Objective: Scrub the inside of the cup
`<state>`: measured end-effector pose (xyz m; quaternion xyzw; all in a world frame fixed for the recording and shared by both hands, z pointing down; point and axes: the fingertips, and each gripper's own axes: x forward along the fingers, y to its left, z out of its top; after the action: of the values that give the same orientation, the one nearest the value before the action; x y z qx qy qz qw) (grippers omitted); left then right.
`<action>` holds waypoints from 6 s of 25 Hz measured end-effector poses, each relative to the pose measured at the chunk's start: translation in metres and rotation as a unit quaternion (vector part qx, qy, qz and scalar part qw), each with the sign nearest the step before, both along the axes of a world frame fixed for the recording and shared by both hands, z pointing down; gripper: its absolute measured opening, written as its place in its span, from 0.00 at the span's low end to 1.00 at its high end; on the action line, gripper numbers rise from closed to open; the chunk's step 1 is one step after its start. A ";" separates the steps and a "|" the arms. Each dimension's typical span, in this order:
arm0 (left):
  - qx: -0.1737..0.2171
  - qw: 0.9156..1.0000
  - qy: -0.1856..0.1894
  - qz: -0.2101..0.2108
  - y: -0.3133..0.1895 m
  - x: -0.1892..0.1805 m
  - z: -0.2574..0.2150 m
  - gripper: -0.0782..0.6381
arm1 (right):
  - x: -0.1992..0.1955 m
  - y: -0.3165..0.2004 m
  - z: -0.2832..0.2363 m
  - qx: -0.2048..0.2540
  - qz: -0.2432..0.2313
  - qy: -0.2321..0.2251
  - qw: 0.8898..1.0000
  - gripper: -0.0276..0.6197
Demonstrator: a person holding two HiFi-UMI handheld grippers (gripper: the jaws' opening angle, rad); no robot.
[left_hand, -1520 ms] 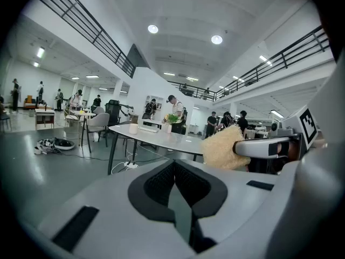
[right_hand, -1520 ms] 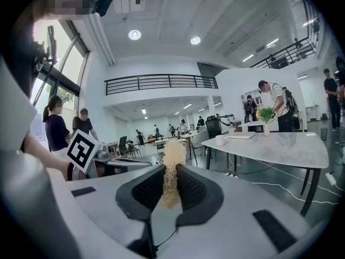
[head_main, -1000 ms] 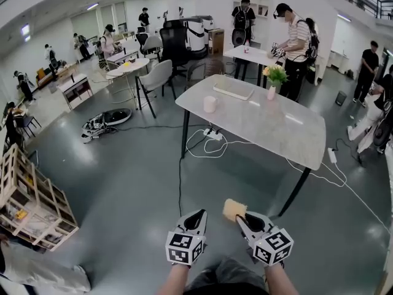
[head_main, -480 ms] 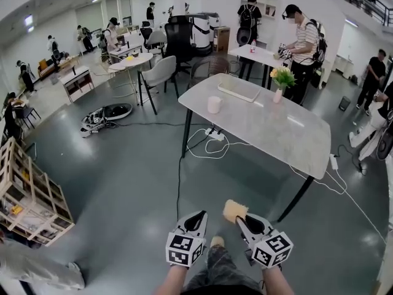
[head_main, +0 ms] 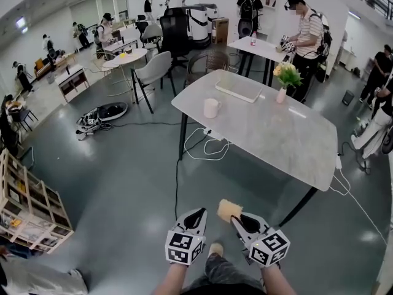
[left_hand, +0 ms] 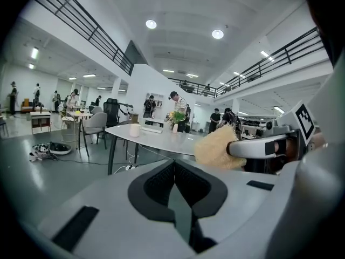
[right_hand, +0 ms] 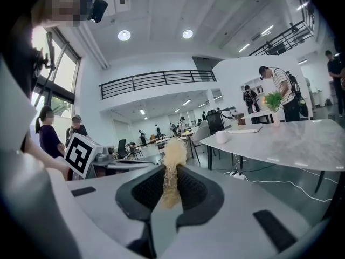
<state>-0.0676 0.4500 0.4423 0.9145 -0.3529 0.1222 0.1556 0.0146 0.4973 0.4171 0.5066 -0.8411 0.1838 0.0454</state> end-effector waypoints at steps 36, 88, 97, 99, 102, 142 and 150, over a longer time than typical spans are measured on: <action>0.008 1.000 -0.023 -0.011 -0.158 0.075 0.010 0.13 | 0.071 -0.161 0.017 -0.009 -0.019 -0.017 1.000 0.14; -0.022 0.998 -0.024 0.055 -0.482 0.097 0.031 0.13 | 0.059 -0.495 0.032 -0.044 -0.026 -0.010 0.999 0.14; -0.022 0.998 -0.017 0.053 -0.536 0.123 0.035 0.13 | 0.107 -0.556 0.028 -0.040 -0.023 0.008 0.999 0.14; -0.028 0.998 -0.011 0.054 -0.543 0.126 0.039 0.13 | 0.118 -0.565 0.028 -0.045 -0.023 0.015 0.999 0.14; -0.040 0.998 -0.005 0.057 -0.553 0.127 0.044 0.14 | 0.126 -0.577 0.030 -0.054 -0.040 0.045 0.997 0.14; -0.016 0.930 -0.256 0.264 -0.535 0.184 0.133 0.65 | 0.090 -0.599 0.138 -0.237 -0.438 0.460 0.734 0.14; -0.024 0.933 -0.245 0.263 -0.515 0.184 0.123 0.65 | 0.092 -0.590 0.133 -0.247 -0.455 0.423 0.744 0.14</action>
<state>0.1165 -0.0653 0.5654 0.9122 -0.1241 0.3874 0.0489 0.1071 -0.0929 0.5497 0.0610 -0.7917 0.1092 0.5980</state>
